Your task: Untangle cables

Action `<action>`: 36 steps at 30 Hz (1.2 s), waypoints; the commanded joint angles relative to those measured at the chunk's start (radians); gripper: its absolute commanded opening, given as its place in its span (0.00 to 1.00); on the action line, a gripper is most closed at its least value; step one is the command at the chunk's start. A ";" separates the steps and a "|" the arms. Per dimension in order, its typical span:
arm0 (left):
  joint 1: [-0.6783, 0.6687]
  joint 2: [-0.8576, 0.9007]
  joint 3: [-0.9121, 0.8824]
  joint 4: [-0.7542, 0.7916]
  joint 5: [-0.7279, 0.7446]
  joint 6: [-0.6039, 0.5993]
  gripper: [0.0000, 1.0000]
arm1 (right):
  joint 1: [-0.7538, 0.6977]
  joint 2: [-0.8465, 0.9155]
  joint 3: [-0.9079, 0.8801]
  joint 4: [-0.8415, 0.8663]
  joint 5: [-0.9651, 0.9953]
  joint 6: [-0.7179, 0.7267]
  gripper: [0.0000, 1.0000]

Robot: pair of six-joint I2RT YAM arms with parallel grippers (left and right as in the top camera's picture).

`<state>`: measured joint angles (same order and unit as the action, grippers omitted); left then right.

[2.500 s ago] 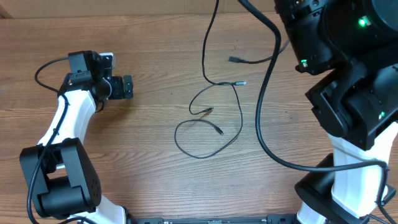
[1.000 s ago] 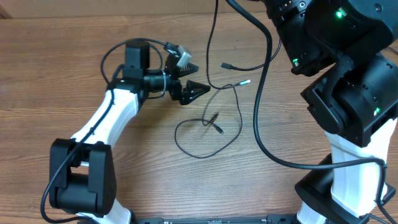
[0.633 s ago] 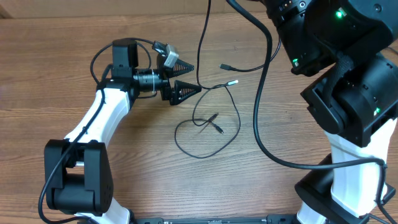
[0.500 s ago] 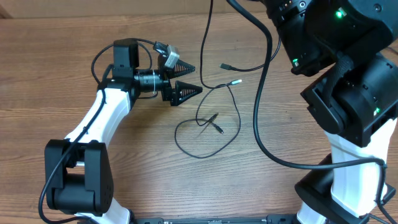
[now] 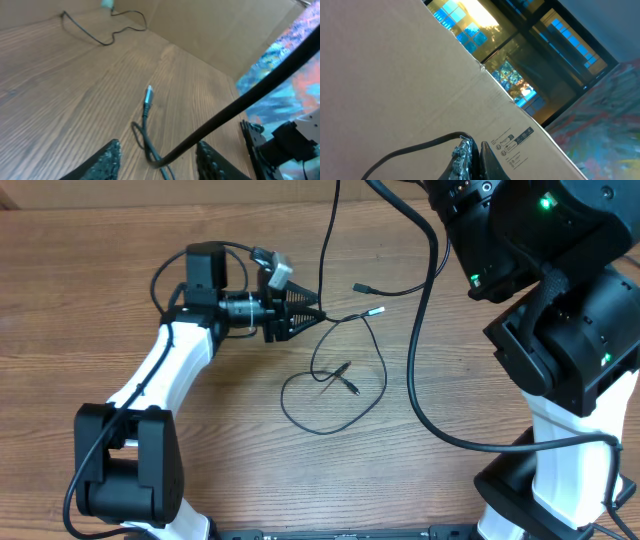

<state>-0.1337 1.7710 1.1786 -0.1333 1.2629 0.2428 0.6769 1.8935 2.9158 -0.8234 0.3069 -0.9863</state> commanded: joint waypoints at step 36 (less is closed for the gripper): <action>0.169 -0.367 0.002 -0.124 -0.163 -0.002 0.04 | -0.214 -0.020 0.002 -0.091 0.032 0.154 0.04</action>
<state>0.0048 1.4780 1.1782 -0.2222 1.1244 0.1467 0.5079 1.8935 2.9158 -0.9031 0.3225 -0.8833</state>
